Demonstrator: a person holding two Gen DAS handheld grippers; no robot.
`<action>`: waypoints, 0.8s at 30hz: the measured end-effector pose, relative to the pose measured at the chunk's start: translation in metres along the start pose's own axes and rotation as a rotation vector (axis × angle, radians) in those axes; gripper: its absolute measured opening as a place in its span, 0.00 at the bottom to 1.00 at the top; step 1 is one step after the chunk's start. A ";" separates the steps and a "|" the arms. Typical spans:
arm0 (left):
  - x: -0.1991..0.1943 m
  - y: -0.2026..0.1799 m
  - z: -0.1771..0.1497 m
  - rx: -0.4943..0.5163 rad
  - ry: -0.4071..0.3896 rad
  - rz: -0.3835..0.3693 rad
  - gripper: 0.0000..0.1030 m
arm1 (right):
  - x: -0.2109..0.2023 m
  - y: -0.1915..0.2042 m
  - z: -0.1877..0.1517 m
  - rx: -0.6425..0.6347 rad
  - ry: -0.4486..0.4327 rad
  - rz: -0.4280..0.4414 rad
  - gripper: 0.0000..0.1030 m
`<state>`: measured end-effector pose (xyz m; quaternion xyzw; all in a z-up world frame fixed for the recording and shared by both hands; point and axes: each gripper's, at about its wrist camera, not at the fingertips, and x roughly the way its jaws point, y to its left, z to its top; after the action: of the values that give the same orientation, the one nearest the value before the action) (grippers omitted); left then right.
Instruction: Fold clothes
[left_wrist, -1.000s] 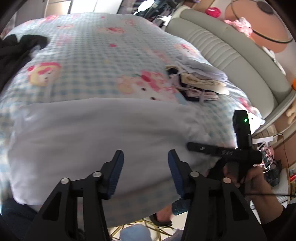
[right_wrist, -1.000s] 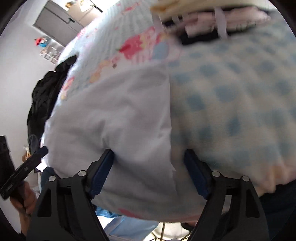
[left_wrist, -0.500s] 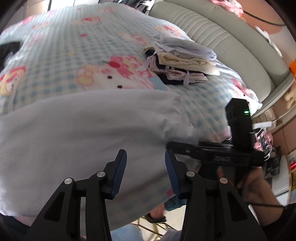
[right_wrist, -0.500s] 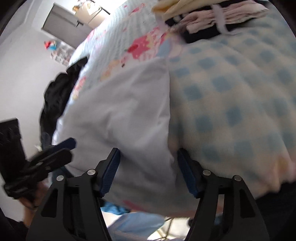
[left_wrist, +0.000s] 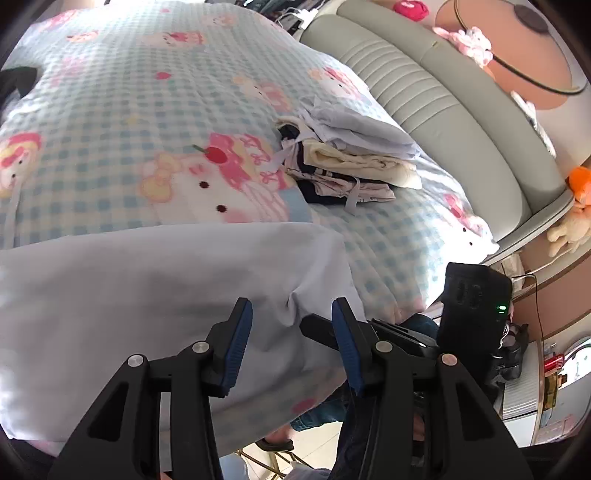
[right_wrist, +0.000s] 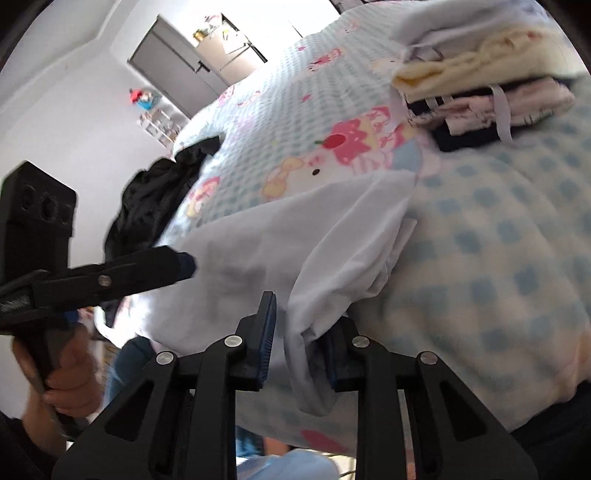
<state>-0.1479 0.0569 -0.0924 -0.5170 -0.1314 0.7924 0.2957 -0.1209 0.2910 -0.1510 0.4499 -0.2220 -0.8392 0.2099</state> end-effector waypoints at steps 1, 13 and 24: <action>0.004 -0.002 0.002 0.001 0.009 -0.006 0.46 | -0.003 -0.002 0.000 0.012 -0.006 0.014 0.22; 0.066 -0.044 0.014 0.068 0.147 -0.054 0.57 | -0.013 -0.004 -0.008 -0.005 -0.050 0.035 0.23; 0.082 -0.020 0.011 -0.010 0.142 0.062 0.13 | -0.039 -0.050 -0.013 0.124 -0.047 0.039 0.37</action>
<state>-0.1748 0.1239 -0.1384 -0.5773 -0.0976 0.7619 0.2770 -0.0974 0.3509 -0.1600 0.4377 -0.2873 -0.8300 0.1924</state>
